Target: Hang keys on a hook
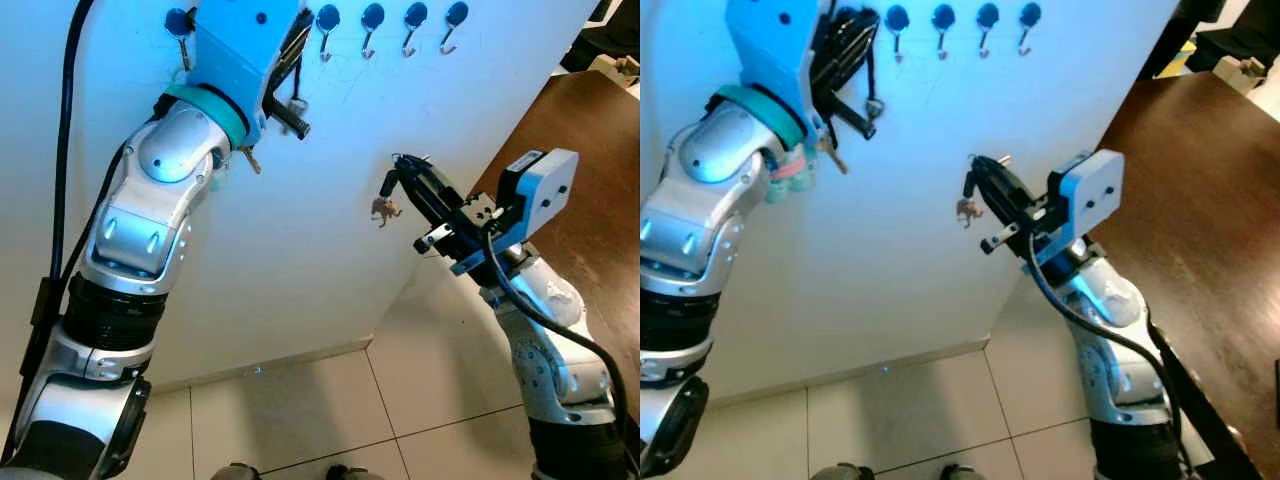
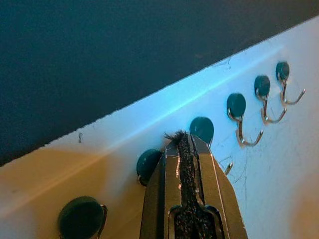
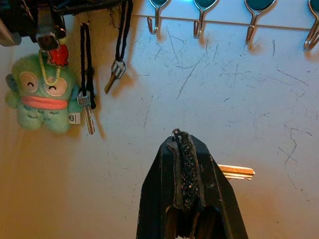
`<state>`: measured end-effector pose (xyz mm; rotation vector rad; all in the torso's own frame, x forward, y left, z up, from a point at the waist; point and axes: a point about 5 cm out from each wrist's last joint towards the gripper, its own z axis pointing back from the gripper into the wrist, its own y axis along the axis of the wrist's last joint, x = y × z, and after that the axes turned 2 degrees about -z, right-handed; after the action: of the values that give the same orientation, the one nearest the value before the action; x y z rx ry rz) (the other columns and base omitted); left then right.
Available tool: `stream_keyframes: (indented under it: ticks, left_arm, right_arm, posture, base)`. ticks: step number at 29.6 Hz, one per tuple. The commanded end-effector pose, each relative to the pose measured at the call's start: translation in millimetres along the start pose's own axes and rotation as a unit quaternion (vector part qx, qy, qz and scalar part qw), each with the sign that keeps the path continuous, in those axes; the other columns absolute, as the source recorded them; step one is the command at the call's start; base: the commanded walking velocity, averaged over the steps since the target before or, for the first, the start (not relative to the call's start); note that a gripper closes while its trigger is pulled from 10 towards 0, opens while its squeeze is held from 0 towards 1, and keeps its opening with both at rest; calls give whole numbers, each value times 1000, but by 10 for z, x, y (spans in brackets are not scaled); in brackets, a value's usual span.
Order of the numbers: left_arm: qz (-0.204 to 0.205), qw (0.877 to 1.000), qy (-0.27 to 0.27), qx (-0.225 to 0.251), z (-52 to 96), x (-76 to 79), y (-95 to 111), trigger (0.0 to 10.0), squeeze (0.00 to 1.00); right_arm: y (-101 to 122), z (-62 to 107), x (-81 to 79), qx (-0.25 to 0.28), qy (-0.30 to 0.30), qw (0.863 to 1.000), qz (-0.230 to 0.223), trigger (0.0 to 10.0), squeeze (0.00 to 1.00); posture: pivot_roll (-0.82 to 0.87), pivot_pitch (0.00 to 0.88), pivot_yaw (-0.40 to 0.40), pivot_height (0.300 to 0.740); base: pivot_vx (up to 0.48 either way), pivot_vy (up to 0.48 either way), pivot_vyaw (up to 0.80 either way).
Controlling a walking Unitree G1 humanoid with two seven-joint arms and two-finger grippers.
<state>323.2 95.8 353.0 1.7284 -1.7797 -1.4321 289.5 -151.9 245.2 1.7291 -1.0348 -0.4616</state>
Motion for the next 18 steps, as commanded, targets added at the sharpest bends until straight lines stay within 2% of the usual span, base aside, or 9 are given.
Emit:
stream_keyframes:
  ticks: [1,10,14,18]
  left_arm:
    - [13,1000,1,4,18,-23,31,10000,0]
    - [27,1000,-4,9,75,-31,57,10000,0]
    - [46,998,-26,18,128,16,107,10000,0]
    - [47,998,-31,17,142,46,111,10000,0]
  right_arm:
    - [-34,19,-21,-8,0,1000,0,10000,0]
    - [-38,16,-18,-9,0,1000,1,10000,0]
    - [-46,20,-22,-10,-1,1000,0,10000,0]
    - [-49,20,-24,-11,0,1000,0,10000,0]
  posture:
    - [108,87,30,740]
    - [109,86,29,740]
    - [109,86,29,740]
    - [111,87,27,740]
  base:
    - [0,0,0]
    - [0,0,0]
    - [0,0,0]
    - [0,0,0]
